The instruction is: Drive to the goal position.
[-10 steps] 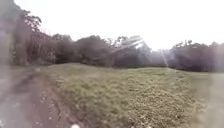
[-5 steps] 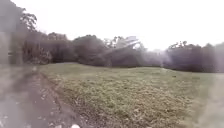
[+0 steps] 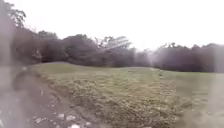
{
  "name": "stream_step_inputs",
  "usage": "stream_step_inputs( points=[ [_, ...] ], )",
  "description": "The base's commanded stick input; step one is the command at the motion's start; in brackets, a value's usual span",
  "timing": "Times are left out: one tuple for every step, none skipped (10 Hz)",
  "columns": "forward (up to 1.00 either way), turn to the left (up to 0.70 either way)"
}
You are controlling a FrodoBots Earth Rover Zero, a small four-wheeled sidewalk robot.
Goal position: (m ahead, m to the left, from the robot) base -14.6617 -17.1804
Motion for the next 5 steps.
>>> stream_step_inputs(
  points=[
    [-0.70, 0.35],
    [-0.70, 0.35],
    [-0.70, 0.35],
    [-0.70, 0.35],
    [-0.70, 0.35]
  ],
)
